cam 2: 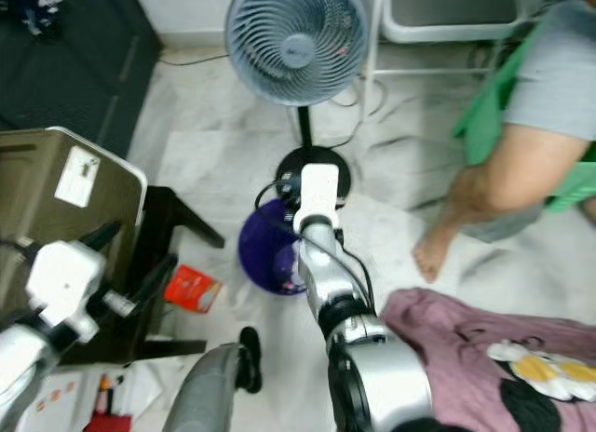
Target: Clean up the room
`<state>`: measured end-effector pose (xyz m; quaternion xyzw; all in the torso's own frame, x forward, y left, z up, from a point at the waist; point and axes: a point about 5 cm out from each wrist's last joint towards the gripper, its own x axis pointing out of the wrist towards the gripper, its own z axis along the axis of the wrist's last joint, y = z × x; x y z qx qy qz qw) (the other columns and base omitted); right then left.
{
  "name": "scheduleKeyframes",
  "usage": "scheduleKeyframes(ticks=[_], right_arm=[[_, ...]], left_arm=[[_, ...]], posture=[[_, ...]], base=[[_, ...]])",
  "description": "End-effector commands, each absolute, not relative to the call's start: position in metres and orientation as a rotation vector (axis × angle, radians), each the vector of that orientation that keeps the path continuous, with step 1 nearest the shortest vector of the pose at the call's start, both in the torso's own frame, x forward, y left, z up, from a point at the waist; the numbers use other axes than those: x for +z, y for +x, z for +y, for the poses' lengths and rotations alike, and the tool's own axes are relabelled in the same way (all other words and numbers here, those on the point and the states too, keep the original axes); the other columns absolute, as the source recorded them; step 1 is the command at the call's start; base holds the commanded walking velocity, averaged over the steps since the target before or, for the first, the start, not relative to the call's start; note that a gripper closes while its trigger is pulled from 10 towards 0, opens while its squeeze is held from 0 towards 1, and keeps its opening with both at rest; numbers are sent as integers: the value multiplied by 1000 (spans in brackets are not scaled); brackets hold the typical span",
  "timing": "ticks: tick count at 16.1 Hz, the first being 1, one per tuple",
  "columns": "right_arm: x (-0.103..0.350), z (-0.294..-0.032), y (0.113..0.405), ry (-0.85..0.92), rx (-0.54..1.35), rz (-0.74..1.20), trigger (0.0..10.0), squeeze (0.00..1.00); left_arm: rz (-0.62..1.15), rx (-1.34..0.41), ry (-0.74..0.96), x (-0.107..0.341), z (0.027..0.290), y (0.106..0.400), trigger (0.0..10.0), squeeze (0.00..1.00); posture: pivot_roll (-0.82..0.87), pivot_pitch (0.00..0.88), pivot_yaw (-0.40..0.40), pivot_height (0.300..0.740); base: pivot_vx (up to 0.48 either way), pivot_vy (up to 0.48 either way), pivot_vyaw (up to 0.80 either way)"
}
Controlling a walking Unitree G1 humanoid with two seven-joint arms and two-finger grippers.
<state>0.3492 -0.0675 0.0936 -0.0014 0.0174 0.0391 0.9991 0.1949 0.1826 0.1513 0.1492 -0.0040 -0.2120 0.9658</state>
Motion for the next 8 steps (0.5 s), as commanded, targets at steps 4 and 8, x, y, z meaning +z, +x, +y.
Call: scheduleKeyframes(ticks=[4, 8], right_arm=[[92, -60, 316, -16, 278, 1, 10000, 1000], [101, -88, 295, -88, 263, -55, 10000, 1000]], left_arm=[[-70, -340, 273, 142, 169, 228, 10000, 0], [-121, -273, 209, 138, 152, 245, 10000, 0]], posture=[[122, 119, 54, 740], [41, 1, 26, 740]], base=[[0, 0, 0], [0, 0, 0]])
